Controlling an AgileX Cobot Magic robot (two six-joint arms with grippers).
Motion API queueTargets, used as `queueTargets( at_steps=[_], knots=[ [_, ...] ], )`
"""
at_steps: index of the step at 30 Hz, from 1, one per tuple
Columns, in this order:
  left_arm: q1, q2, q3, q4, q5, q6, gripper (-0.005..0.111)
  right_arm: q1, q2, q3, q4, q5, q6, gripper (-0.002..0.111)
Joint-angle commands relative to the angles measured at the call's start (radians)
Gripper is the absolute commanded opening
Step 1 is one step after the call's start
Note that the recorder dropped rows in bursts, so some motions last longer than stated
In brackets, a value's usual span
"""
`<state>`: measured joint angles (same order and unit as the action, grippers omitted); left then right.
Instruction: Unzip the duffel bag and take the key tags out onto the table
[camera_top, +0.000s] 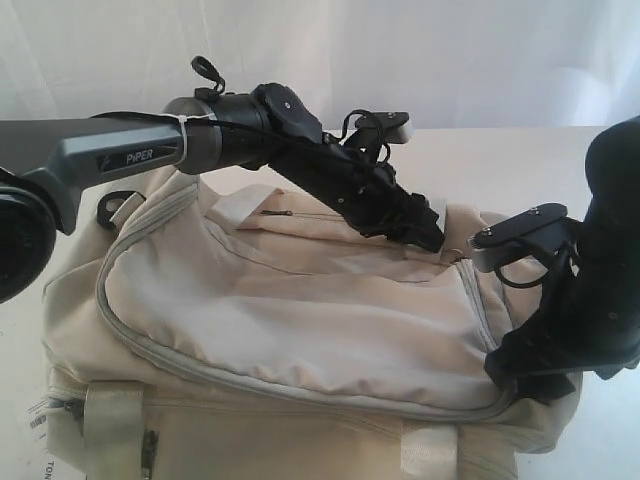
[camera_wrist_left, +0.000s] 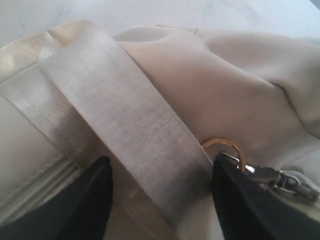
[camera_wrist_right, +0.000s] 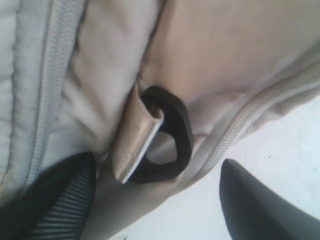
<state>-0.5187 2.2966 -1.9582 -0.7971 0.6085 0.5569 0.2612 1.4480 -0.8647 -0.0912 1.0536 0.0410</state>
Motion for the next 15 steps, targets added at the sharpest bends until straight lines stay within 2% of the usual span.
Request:
queueTargets(
  at_steps=[1, 3, 7, 15],
  knots=[
    [-0.003, 0.013, -0.003, -0.041, 0.040, 0.004, 0.052, -0.003, 0.000, 0.002, 0.012, 0.058, -0.011, 0.066],
    [-0.003, 0.013, -0.003, -0.051, 0.050, 0.004, 0.038, -0.003, 0.000, 0.002, 0.012, 0.058, -0.011, 0.066],
    [-0.003, -0.006, -0.023, -0.054, 0.101, 0.018, 0.001, -0.003, 0.000, -0.001, 0.012, 0.065, -0.011, 0.066],
    [-0.001, -0.070, -0.114, -0.038, 0.208, 0.045, 0.000, -0.003, -0.004, -0.041, 0.010, 0.100, -0.047, 0.066]
  ],
)
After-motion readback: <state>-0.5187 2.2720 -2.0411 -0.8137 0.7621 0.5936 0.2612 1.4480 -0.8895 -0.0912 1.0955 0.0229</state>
